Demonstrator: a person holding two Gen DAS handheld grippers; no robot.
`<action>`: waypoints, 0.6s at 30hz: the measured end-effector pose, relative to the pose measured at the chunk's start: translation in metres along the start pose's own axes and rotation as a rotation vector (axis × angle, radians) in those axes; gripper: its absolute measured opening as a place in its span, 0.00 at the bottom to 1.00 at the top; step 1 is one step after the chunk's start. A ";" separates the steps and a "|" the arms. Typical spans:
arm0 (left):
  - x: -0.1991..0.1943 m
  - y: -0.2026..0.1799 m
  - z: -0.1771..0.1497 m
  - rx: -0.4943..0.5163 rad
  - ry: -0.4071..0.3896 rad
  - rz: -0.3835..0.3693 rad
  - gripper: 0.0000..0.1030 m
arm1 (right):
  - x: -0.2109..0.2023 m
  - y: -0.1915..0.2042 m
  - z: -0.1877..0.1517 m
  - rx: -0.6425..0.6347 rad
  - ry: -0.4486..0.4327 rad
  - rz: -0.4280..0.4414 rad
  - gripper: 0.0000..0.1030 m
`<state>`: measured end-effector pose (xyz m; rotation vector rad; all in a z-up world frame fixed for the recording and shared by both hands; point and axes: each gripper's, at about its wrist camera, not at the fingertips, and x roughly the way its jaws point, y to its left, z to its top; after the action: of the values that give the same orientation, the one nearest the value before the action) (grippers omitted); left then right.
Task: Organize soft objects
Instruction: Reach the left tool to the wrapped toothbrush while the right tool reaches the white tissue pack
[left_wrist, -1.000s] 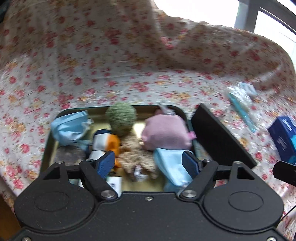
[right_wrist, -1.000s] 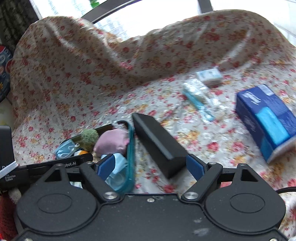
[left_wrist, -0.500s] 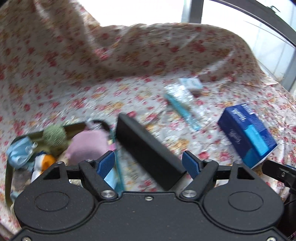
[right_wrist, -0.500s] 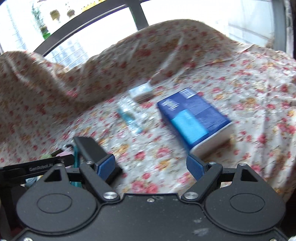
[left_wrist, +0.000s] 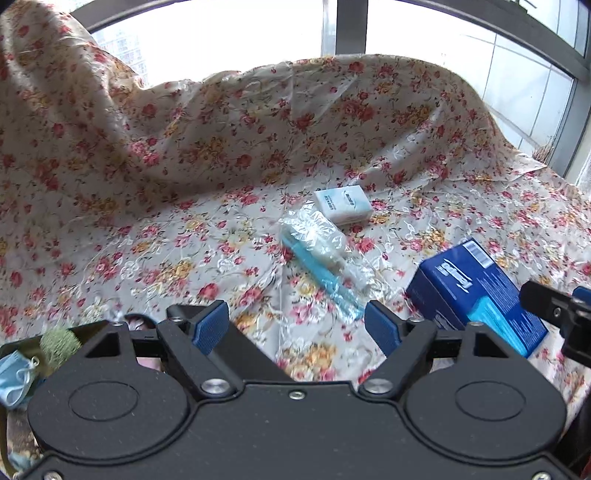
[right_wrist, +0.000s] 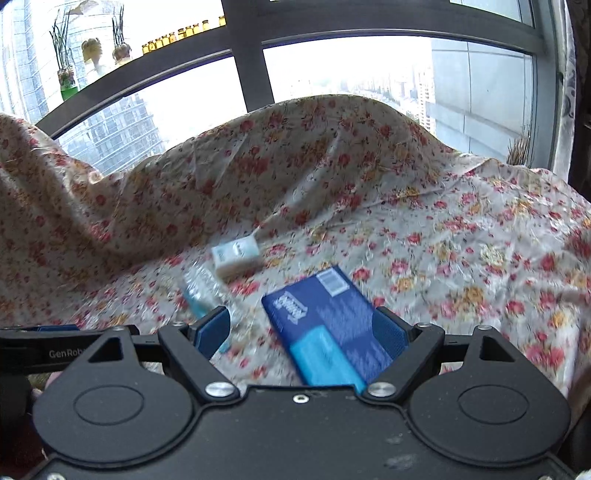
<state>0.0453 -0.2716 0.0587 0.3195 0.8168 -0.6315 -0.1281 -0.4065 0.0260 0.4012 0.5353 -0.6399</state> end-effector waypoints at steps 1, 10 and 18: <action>0.005 0.000 0.003 -0.002 0.007 0.000 0.75 | 0.005 0.000 0.003 -0.002 0.001 0.000 0.82; 0.077 0.000 0.031 -0.126 0.136 -0.036 0.75 | 0.058 -0.002 0.025 -0.018 0.031 -0.010 0.82; 0.133 -0.012 0.048 -0.196 0.184 -0.014 0.75 | 0.093 -0.004 0.037 -0.007 0.054 -0.012 0.82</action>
<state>0.1341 -0.3575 -0.0108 0.1947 1.0501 -0.5356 -0.0546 -0.4705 0.0006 0.4099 0.5920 -0.6400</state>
